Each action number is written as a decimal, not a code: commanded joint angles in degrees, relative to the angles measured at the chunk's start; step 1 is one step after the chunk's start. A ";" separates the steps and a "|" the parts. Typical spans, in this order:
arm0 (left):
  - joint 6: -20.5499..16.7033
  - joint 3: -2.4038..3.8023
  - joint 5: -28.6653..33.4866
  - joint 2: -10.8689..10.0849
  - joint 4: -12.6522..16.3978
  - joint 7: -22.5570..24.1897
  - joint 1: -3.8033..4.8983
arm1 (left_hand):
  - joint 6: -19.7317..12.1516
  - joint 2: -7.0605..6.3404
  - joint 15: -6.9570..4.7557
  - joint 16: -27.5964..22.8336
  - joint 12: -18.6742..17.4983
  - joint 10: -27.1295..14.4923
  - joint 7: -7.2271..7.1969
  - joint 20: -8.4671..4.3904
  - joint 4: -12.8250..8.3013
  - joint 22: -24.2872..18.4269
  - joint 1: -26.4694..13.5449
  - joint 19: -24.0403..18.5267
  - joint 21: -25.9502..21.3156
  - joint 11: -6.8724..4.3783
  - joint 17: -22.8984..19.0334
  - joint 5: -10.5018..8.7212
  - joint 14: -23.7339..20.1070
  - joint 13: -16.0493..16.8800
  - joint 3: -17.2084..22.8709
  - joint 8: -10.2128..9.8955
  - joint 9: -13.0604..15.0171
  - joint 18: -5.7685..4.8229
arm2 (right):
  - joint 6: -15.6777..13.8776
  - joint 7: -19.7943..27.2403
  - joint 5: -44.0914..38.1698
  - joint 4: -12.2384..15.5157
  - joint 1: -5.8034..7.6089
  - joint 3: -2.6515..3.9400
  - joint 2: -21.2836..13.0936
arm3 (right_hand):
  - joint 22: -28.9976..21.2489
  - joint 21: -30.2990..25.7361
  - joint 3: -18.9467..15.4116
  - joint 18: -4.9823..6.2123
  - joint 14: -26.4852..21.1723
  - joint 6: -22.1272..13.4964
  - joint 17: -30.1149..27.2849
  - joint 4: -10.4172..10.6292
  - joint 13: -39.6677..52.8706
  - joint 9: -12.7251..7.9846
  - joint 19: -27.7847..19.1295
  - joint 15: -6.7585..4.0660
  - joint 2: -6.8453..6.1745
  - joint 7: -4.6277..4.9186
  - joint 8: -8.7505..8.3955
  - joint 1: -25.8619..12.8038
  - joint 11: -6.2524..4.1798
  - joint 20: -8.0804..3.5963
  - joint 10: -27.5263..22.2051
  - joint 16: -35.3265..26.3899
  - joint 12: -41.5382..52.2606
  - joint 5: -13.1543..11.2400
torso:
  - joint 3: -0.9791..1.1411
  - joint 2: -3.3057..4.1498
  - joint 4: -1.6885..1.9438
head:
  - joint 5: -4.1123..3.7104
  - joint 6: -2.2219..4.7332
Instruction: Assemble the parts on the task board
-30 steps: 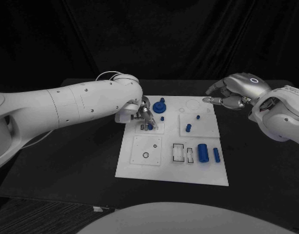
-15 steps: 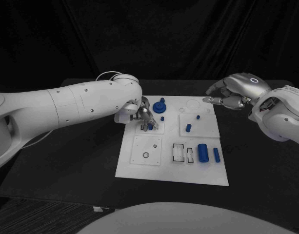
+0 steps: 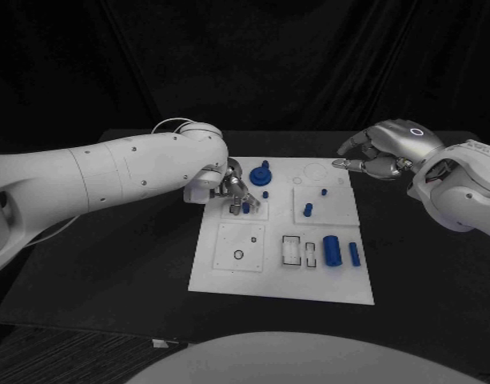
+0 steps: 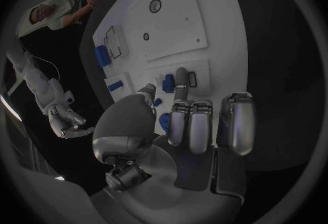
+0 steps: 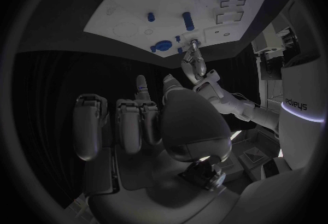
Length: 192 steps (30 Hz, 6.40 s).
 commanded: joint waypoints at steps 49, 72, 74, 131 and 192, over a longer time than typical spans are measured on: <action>0.17 0.07 0.39 1.57 -4.43 11.19 3.34 | -18.57 3.03 3.43 0.15 0.03 5.94 4.37 3.06 -1.49 8.78 12.51 -0.14 -1.95 3.42 15.07 10.72 5.94 14.92 -2.53 -6.07 -15.81 1.26 | -0.22 -0.48 -0.16 -0.25 -0.93 0.04 -0.65 | 12.98 -0.04 -0.54 1.12 5.91 0.47 15.09 0.26 15.08 -0.13 3.05 0.47 0.42 0.30 -0.32 0.23 0.33 0.50 6.10 0.15 0.14 0.43 | 0.02 0.06 -0.02 | -0.55 0.01; 3.90 0.06 0.38 2.28 -5.19 6.44 2.32 | -1.46 2.84 0.61 0.15 0.20 6.07 -0.05 0.29 -2.89 9.95 12.24 0.82 -1.28 0.24 15.07 14.77 5.94 15.10 -2.39 5.85 -9.54 0.98 | 0.32 -0.48 -0.16 -0.41 -0.95 0.04 -0.46 | 12.98 -0.05 -0.58 1.12 5.91 0.54 15.09 0.22 15.08 -0.14 3.04 0.48 0.48 0.36 -0.31 0.20 0.36 0.51 6.10 0.15 0.14 0.49 | 0.01 -0.03 0.02 | -0.13 0.01; 4.47 0.06 0.38 2.45 -5.38 5.90 2.16 | -1.65 2.90 0.59 0.15 0.20 6.07 -0.06 0.24 -2.81 9.95 12.10 0.80 -1.34 0.23 15.07 14.65 5.94 15.10 -2.39 6.03 -9.14 0.99 | 0.31 -0.48 -0.16 -0.38 -0.95 0.04 -0.45 | 12.98 -0.05 -0.58 1.12 5.91 0.54 15.09 0.22 15.08 -0.14 3.04 0.48 0.48 0.36 -0.31 0.20 0.36 0.51 6.10 0.15 0.14 0.49 | 0.01 -0.03 0.02 | -0.26 0.01; 8.87 0.06 0.38 4.66 -8.01 5.21 0.54 | -6.30 2.39 0.39 0.15 0.20 6.07 -0.50 -0.01 -3.86 10.03 12.54 -0.40 -3.92 -0.08 15.07 20.38 5.94 15.10 0.78 9.62 4.31 1.45 | 0.42 -0.54 -0.16 -0.43 -1.07 0.04 -0.59 | 12.92 -0.23 -0.68 1.16 5.91 0.78 15.09 0.10 15.08 -0.16 2.97 0.54 0.52 0.40 -0.26 0.33 0.43 0.55 6.10 0.15 0.14 0.74 | 0.00 0.01 0.01 | -0.18 0.01; -35.03 -0.01 -7.34 -11.70 13.70 14.19 -1.63 | -5.51 -1.31 0.06 0.15 -1.15 4.97 -0.77 -0.34 -9.54 10.16 10.74 -1.12 -6.25 -0.40 15.07 25.57 5.94 13.61 14.68 9.56 8.51 1.86 | -6.74 0.79 -0.16 -0.27 -3.09 0.04 -1.24 | 12.84 -0.61 -0.21 1.23 5.91 1.59 15.09 -0.07 15.08 -0.66 2.86 0.80 0.69 0.80 -0.51 2.93 0.76 0.77 6.10 0.15 0.14 7.40 | 0.00 0.01 0.00 | 0.20 0.01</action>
